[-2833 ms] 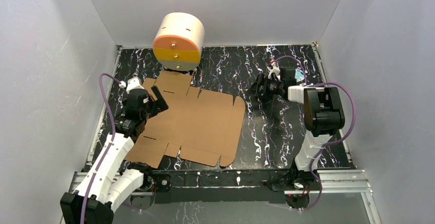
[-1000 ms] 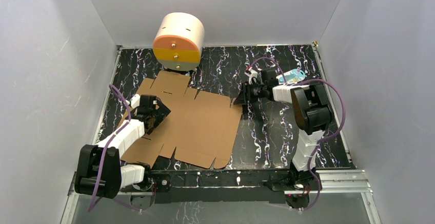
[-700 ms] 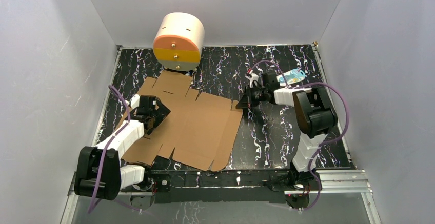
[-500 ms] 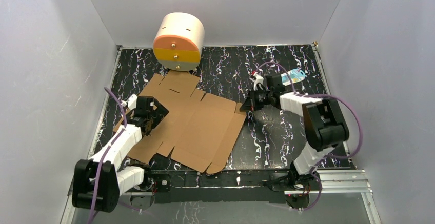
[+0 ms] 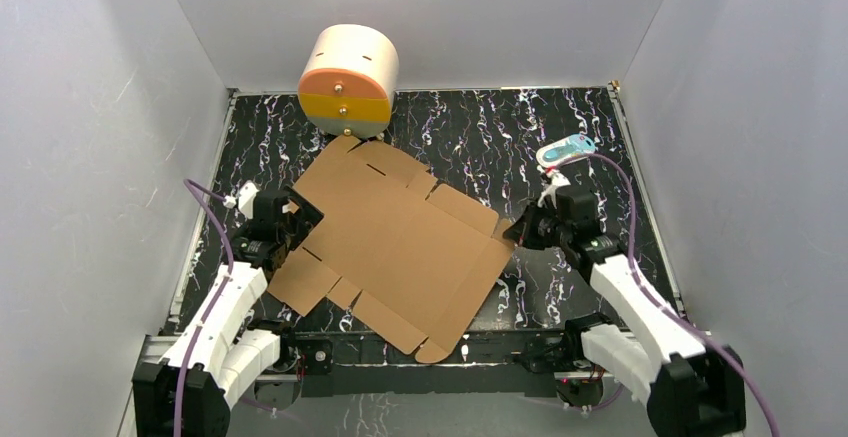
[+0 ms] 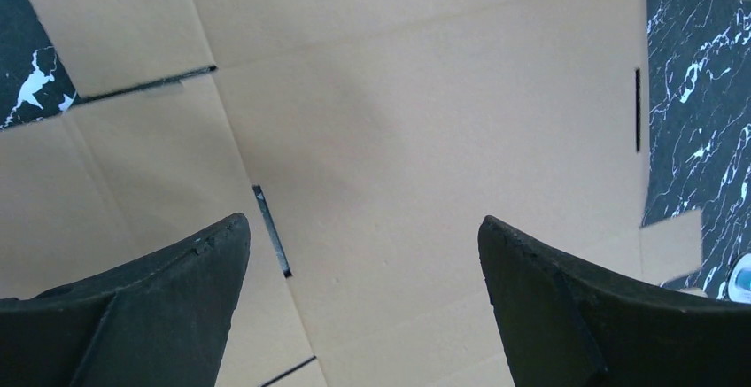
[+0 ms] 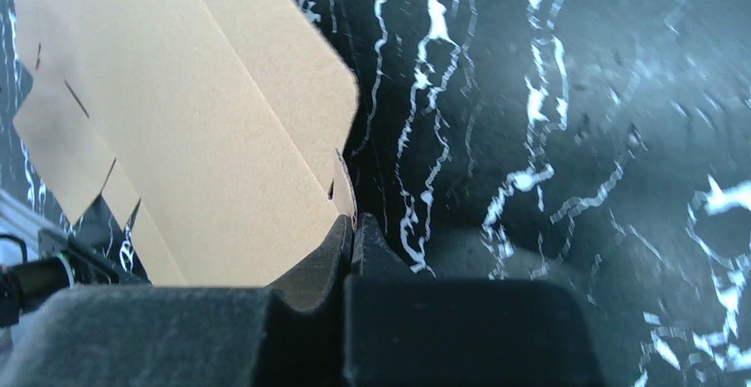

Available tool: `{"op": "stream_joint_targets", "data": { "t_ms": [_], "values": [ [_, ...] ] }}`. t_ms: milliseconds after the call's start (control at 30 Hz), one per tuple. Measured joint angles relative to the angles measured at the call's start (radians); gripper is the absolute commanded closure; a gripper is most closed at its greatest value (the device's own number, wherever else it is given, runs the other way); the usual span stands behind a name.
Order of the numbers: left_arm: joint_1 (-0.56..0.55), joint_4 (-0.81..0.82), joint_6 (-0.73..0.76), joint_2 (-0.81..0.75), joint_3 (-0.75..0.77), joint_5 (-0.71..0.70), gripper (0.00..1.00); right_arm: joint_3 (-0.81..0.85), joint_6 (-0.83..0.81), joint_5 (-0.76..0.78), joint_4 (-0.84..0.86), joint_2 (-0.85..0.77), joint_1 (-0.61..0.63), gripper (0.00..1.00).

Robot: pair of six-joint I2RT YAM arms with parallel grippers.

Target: Fold the paper box

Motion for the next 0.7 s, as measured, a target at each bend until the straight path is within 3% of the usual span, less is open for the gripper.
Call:
{"op": "stream_joint_targets", "data": {
  "t_ms": [233, 433, 567, 700],
  "values": [
    [0.0, 0.01, 0.003, 0.044, 0.0, 0.057, 0.02, -0.1, 0.155, 0.145, -0.14, -0.265, 0.0, 1.0],
    [0.0, 0.019, 0.013, 0.049, -0.006, 0.103, 0.02, -0.09, 0.205, 0.161, -0.263, -0.332, 0.0, 0.96],
    [0.0, 0.045, 0.015, 0.055, -0.017, 0.134, 0.02, -0.088, 0.238, 0.16, -0.318, -0.355, 0.0, 0.84],
    [0.0, 0.061, 0.023, 0.116, -0.017, 0.163, 0.02, -0.089, 0.269, 0.175, -0.338, -0.376, -0.001, 0.85]
  ]
}}
